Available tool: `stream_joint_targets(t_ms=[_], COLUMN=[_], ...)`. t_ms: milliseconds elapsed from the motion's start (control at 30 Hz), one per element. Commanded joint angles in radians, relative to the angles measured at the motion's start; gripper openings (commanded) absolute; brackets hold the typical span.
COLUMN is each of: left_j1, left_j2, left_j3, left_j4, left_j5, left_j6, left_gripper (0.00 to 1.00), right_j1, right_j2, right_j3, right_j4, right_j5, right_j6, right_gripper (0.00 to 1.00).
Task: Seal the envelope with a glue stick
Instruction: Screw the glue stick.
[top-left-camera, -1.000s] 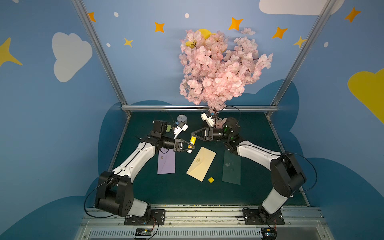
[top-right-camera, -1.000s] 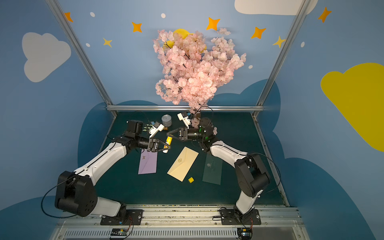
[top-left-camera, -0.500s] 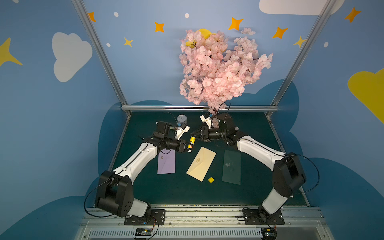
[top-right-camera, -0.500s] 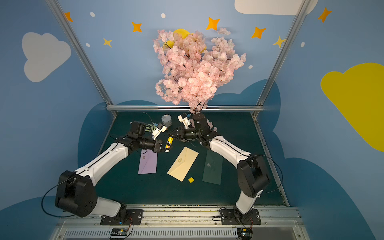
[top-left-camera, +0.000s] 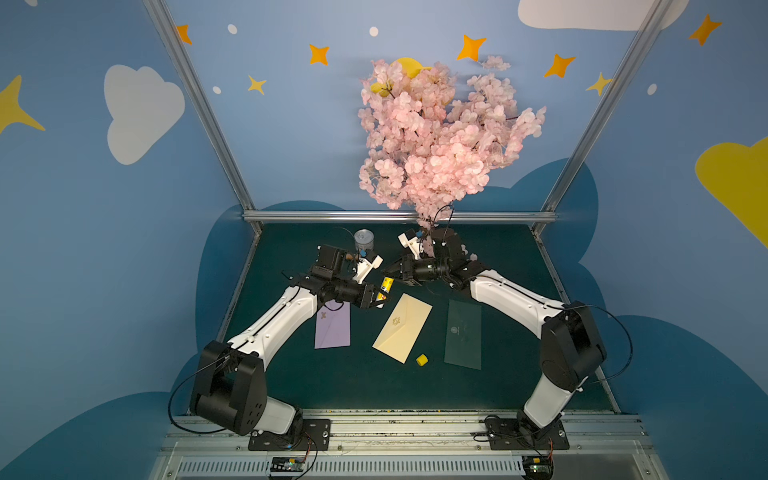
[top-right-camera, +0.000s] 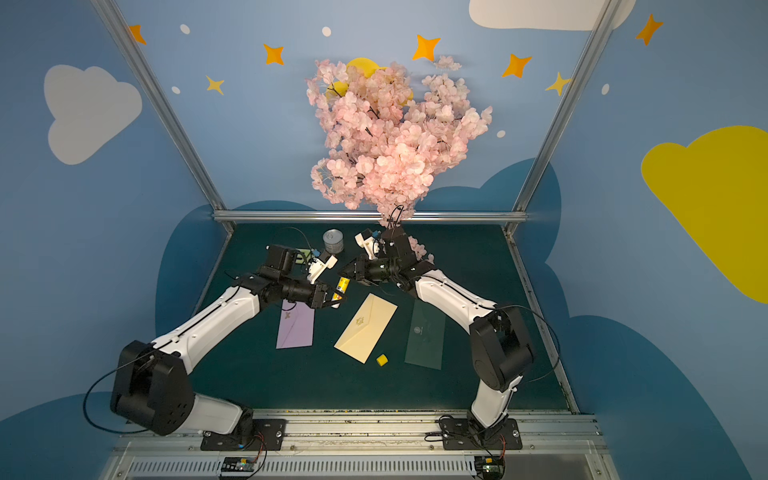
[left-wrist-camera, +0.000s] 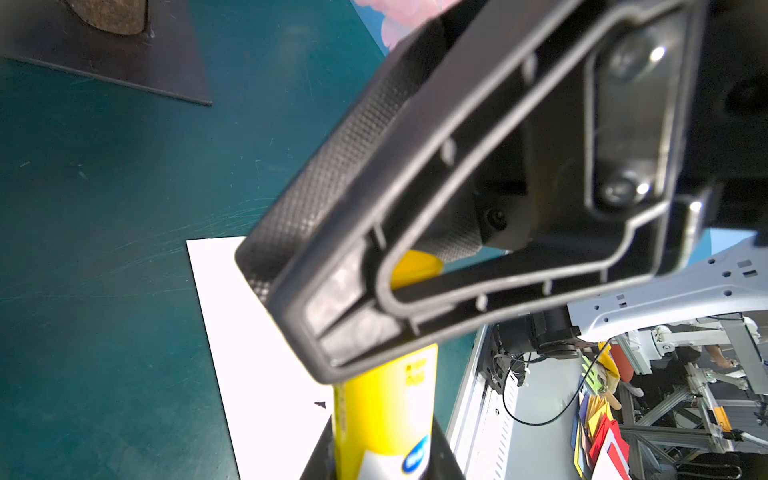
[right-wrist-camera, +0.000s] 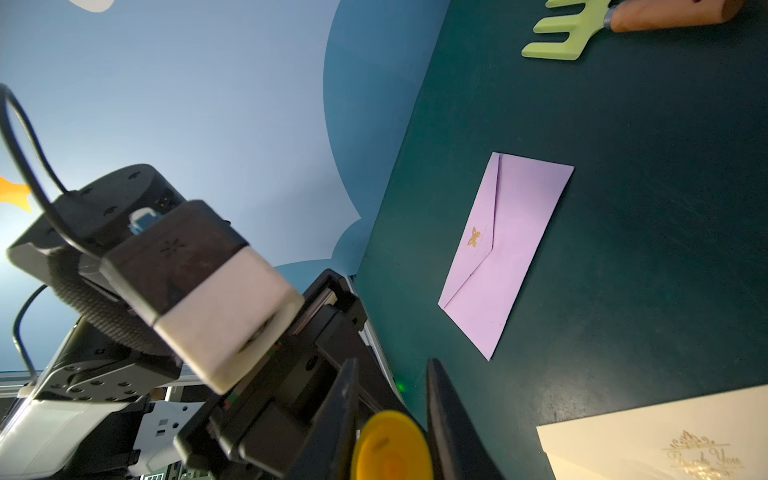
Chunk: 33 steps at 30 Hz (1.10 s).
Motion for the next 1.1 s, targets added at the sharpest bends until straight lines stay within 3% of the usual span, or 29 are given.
stream_joint_targets(t_ms=[0,167,300,467,600,733,833,867,967,1067], left_j1=[0.006,0.04,0.059,0.061,0.06,0.064,0.083,0.09,0.104,0.104], left_j2=[-0.005,-0.005,-0.008,-0.023,-0.041,-0.048,-0.055,-0.055,-0.049,-0.038], left_j3=[-0.001,0.025,0.055,0.034,-0.004,-0.015,-0.014,-0.01,0.013,0.022], left_j4=[0.038,0.041,-0.016,0.002,0.117,0.146,0.126,0.097,-0.018,-0.07], left_j5=[0.065,0.328,0.538,0.684,0.768,0.772,0.702,0.664,0.514,0.382], left_j6=[-0.041,-0.061,-0.048,-0.083,-0.177,-0.203,-0.183,-0.157,-0.054,-0.006], left_gripper=[0.02,0.02,0.02,0.02,0.02,0.03,0.02,0.02,0.02,0.02], right_j1=[0.011,0.017,0.005,-0.013,-0.021,0.002,-0.014,-0.028,-0.039,-0.032], right_j2=[-0.019,-0.06,-0.092,-0.064,0.051,0.075,0.083,0.073,-0.007,-0.071], right_j3=[0.013,-0.051,-0.118,-0.166,-0.126,-0.086,-0.071,-0.087,-0.124,-0.064], right_j4=[-0.019,0.172,0.457,0.949,1.387,1.387,1.347,1.269,0.855,0.291], right_j5=[0.012,-0.146,-0.319,-0.463,-0.52,-0.564,-0.525,-0.485,-0.383,-0.212], right_j6=[-0.05,-0.073,0.016,0.291,0.652,0.659,0.667,0.622,0.356,0.043], right_gripper=[0.16,0.1,0.05,0.02,0.0,0.0,0.12,0.23,0.38,0.4])
